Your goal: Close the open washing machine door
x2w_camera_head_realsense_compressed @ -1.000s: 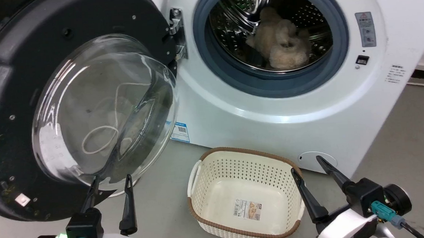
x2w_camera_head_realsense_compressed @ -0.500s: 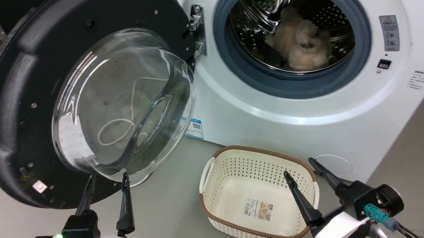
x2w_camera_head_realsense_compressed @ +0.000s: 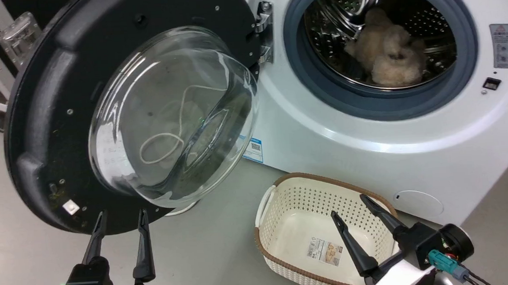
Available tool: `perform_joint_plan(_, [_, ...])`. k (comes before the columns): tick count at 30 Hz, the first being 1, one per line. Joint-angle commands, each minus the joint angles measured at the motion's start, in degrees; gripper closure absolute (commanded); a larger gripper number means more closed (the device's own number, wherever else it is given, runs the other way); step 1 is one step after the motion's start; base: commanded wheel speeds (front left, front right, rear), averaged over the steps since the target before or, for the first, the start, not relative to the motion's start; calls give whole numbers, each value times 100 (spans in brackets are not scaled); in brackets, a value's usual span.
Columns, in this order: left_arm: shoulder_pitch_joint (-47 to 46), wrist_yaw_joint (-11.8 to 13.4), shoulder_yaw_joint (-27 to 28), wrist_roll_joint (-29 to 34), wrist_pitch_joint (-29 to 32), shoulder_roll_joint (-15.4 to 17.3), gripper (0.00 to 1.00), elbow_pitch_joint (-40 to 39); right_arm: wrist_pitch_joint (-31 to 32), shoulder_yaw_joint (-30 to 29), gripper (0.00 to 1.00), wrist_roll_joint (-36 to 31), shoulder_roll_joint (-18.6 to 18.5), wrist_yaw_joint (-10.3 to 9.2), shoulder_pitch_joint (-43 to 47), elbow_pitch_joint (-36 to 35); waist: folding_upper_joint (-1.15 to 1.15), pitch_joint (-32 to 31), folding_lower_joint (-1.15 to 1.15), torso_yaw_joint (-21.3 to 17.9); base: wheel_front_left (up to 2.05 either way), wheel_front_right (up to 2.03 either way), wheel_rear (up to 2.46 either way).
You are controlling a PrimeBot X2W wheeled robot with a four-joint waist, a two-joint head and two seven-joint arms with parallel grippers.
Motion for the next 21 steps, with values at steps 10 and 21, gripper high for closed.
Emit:
perform_joint_plan(10, [62,-36,56,-34,-159,45,56,-16,-160,100,0,47,-60,4,-156,124,0,28,0,250,0,0,0])
perform_joint_plan(21, [-721,-550,799,-927,-338,313,100,-444,-340,-45,0,-234,-67,4,-14,104,0,309,0,617,0,0,0])
